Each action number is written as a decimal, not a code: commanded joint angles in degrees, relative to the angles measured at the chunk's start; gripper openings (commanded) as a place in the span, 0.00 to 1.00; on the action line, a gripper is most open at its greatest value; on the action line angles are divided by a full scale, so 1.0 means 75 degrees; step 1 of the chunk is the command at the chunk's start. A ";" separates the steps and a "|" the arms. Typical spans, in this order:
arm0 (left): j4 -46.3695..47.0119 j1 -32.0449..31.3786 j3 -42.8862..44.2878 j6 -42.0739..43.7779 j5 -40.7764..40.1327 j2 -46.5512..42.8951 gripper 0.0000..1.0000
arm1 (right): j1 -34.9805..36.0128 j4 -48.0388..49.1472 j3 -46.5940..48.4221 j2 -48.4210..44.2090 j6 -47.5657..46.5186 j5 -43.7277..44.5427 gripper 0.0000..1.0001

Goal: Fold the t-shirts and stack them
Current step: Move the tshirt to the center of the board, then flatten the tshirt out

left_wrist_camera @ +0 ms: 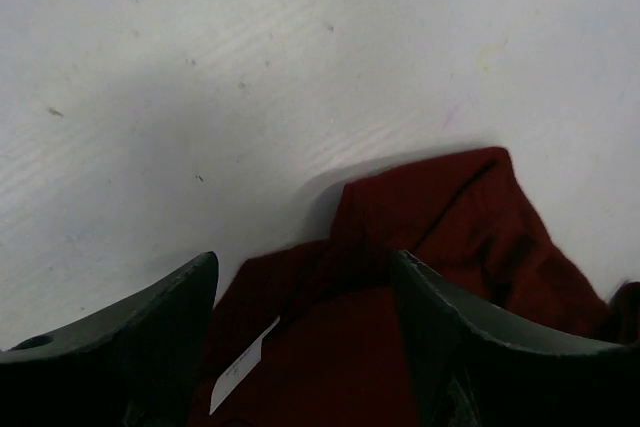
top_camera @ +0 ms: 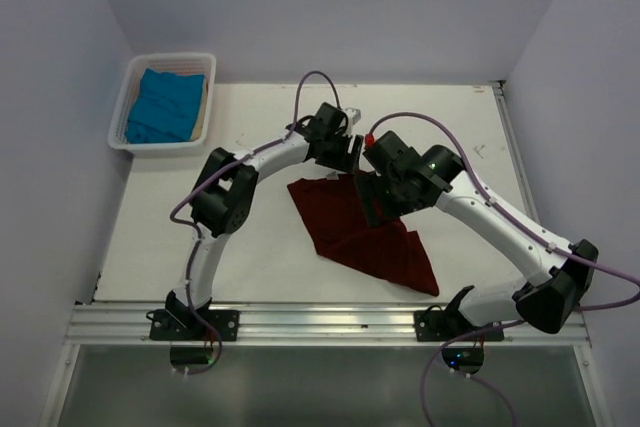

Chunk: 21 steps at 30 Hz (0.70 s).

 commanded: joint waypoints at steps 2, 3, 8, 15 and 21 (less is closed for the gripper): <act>-0.0911 -0.0006 0.0211 0.0623 -0.0189 0.0138 0.70 | 0.0003 0.0438 0.0438 -0.0137 0.0004 0.0396 0.84; -0.0922 -0.0017 0.0175 0.0646 -0.0155 0.0127 0.68 | 0.0015 0.0450 0.0438 -0.0137 0.0004 0.0524 0.84; -0.0981 -0.0064 0.0105 0.0764 -0.0177 0.0208 0.48 | 0.0003 0.0532 0.0415 -0.0067 0.0016 0.0724 0.82; -0.0911 -0.0076 -0.0106 0.0635 -0.0844 -0.0001 0.00 | 0.0003 0.0720 0.0216 -0.0008 -0.0019 0.1110 0.80; -0.1109 -0.0053 -0.0142 0.0600 -0.2117 -0.1124 0.00 | -0.0160 0.1164 -0.0100 0.0273 -0.0008 0.1859 0.79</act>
